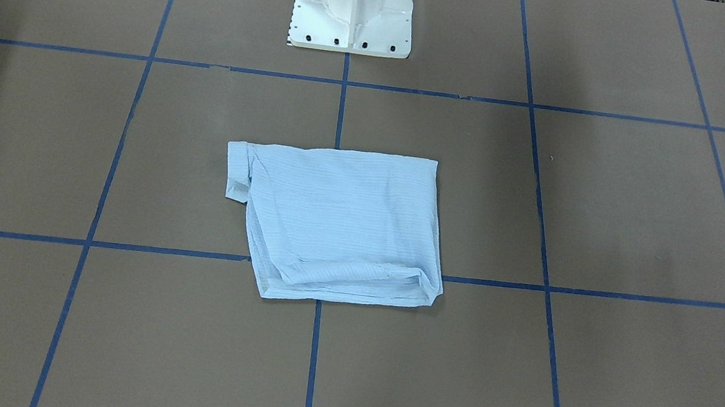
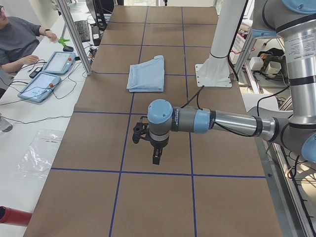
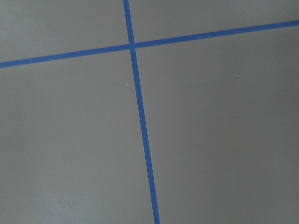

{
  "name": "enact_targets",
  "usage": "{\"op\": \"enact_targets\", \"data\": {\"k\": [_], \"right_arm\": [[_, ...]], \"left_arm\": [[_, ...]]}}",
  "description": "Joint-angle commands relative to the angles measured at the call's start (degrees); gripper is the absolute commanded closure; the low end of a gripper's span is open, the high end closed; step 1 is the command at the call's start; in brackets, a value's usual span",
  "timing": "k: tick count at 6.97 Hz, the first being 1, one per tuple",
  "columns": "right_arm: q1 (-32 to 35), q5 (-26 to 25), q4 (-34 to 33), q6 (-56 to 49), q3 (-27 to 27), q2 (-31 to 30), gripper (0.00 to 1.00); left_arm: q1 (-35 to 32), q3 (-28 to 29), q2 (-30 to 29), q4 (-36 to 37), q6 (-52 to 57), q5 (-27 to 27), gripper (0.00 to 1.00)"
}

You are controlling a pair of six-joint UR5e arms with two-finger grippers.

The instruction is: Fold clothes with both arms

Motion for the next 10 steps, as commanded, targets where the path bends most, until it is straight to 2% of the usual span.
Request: {"op": "enact_targets", "data": {"k": [1, 4, 10], "right_arm": [[1.51, 0.48, 0.0, 0.08, 0.09, -0.8, 0.0], [4.07, 0.48, 0.09, -0.01, 0.71, -1.6, 0.0], [4.25, 0.48, 0.09, 0.16, 1.76, -1.51, 0.0]], "left_arm": [[0.01, 1.12, 0.2, -1.64, -0.6, 0.52, 0.0], [-0.08, 1.75, 0.37, -1.73, -0.34, 0.61, 0.0], [-0.08, 1.48, 1.07, -1.55, -0.6, 0.61, 0.0]]}}
